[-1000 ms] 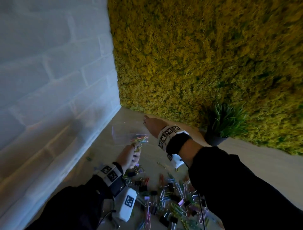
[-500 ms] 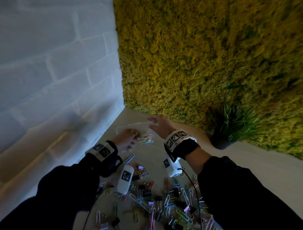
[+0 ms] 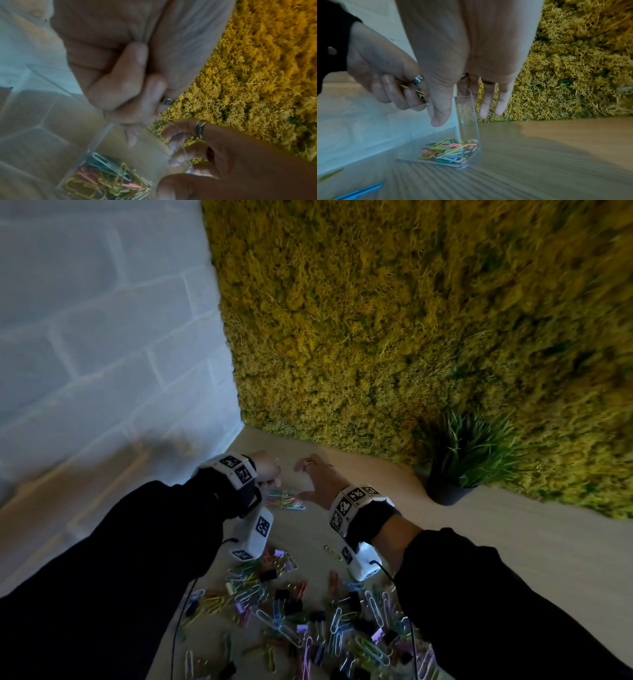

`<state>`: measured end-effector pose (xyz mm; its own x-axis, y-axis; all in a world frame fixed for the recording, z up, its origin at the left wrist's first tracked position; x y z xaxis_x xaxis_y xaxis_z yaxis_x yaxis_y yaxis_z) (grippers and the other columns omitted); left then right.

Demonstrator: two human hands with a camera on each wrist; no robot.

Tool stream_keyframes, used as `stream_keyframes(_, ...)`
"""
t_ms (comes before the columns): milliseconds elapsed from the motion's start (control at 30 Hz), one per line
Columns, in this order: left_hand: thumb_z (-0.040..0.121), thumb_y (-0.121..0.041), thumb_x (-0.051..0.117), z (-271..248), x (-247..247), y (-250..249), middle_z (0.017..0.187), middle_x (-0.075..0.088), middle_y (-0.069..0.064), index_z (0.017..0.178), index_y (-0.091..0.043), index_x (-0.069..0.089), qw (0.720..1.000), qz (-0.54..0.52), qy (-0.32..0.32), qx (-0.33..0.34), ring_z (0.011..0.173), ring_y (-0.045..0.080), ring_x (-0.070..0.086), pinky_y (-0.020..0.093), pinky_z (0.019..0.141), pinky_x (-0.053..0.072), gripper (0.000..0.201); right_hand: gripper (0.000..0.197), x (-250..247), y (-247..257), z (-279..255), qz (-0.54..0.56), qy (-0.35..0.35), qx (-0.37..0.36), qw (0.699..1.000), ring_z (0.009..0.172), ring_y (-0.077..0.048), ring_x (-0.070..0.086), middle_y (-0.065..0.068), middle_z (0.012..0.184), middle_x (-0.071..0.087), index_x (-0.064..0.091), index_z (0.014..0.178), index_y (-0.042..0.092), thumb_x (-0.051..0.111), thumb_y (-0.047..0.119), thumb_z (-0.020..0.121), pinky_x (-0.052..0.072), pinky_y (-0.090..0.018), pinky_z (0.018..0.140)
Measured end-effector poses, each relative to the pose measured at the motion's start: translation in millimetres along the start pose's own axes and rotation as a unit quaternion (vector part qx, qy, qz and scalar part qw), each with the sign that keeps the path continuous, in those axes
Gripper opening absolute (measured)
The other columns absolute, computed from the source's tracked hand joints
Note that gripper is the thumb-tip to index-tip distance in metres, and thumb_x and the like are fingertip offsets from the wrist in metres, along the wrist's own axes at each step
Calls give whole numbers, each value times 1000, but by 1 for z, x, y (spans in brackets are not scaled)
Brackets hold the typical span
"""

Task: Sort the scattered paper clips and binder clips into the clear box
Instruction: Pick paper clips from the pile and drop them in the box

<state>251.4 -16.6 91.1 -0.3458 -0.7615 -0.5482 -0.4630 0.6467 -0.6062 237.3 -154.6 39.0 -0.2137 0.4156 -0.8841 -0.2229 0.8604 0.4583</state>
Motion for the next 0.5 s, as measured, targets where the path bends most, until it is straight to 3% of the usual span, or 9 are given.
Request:
stream_keyframes(100,96,-7,37,1,-3,-5,52,49,0,64,-6,46,996,49,56,39,40,7,44,12,25,31,33,56,-1,0,-1,1,-2,2,1000,120,-30,49,-12,133,41,45,128,7,70,21,80,40,-41,104)
stream_keyframes(167,95,-4,34,1,-4,-5,55,53,7,76,1,46,995,-15,90,28,28,11,47,10,27,31,23,58,-1,1,-2,1,-6,4,1000,120,-30,49,-12,133,41,44,129,6,70,22,80,40,-40,105)
stream_keyframes(233,94,-3,32,0,-8,-3,79,49,14,91,2,41,987,-122,109,-5,39,19,59,19,33,47,11,59,-1,1,-3,6,-6,7,1000,119,-30,49,-13,133,41,44,129,6,70,22,79,40,-40,105)
stream_keyframes(300,94,-2,31,-5,-14,-1,92,48,18,98,3,39,973,-188,132,-16,46,26,66,27,42,55,11,61,1,1,-4,8,-5,12,1000,120,-30,49,-13,133,41,43,130,6,71,22,79,39,-40,105)
stream_keyframes(333,94,-3,30,-5,-15,0,90,51,18,94,4,40,969,-203,137,-16,45,25,66,25,43,54,12,62,1,1,-4,3,-3,15,1000,121,-31,48,-13,134,40,42,131,6,71,23,79,39,-41,106)
stream_keyframes(433,97,-12,29,-12,-21,2,60,64,18,86,4,43,961,-232,152,-1,41,19,66,17,43,50,23,70,-4,4,-10,-2,8,17,1000,125,-30,45,-13,138,38,36,138,6,69,25,81,36,-39,109)
stream_keyframes(467,97,-15,30,-15,-24,4,62,67,20,92,5,44,954,-247,169,0,50,21,69,20,52,54,26,72,-6,2,-13,0,10,22,1000,128,-29,43,-13,140,37,33,141,6,69,27,81,35,-38,110)
stream_keyframes(500,97,-18,31,-21,-28,7,76,69,23,101,6,47,948,-259,186,1,64,24,72,26,62,57,29,74,-10,1,-18,13,7,29,999,129,-28,41,-13,142,35,30,143,8,68,28,82,35,-38,110)
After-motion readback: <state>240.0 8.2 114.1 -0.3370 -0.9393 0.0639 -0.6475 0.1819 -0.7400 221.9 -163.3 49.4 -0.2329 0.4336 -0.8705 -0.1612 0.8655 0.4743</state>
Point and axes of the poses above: each hand's wrist, its own z-axis towards the middle knuckle, its own x-axis out of the palm, y = z × x, the point moved 1 cm from there along z, towards the middle knuckle
